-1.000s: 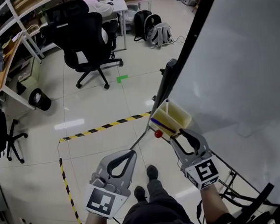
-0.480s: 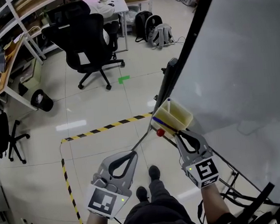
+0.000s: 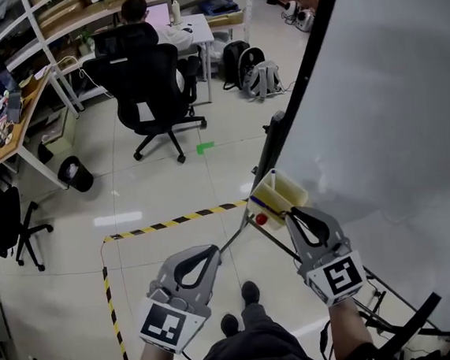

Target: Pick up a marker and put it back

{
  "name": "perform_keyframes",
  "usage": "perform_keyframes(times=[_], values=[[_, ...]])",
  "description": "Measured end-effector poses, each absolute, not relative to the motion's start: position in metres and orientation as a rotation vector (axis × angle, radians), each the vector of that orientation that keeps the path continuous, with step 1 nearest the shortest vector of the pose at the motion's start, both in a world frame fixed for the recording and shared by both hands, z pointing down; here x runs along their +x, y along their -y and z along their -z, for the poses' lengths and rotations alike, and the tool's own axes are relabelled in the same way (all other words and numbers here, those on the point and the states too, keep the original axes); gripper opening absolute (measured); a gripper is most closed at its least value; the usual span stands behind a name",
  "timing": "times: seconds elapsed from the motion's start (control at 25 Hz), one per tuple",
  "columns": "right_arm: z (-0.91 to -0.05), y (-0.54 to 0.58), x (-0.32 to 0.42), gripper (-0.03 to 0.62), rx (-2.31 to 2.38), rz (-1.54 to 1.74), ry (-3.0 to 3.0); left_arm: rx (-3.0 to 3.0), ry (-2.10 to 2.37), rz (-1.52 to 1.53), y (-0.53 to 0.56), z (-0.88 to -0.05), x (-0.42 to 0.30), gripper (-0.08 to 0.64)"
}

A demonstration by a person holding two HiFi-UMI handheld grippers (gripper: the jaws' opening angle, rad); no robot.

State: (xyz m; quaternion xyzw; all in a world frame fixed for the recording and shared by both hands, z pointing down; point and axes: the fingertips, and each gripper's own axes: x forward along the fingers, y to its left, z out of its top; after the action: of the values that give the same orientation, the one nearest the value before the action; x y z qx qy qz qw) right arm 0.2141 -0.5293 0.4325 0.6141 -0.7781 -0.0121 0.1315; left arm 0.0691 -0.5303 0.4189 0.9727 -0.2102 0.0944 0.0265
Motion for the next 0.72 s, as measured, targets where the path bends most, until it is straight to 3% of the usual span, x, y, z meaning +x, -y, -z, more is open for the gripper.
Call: perform_keyframes(times=[0.4,0.72], values=[[-0.318,0.499,0.164,0.04,1.787,0.369,2.363,3.143,0.73,-0.121,0.514,-0.345,0.036,0.006],[-0.285,0.467,0.133,0.04,1.768,0.485,2.369,3.218,0.827,0.047,0.494,-0.287,-0.002,0.006]])
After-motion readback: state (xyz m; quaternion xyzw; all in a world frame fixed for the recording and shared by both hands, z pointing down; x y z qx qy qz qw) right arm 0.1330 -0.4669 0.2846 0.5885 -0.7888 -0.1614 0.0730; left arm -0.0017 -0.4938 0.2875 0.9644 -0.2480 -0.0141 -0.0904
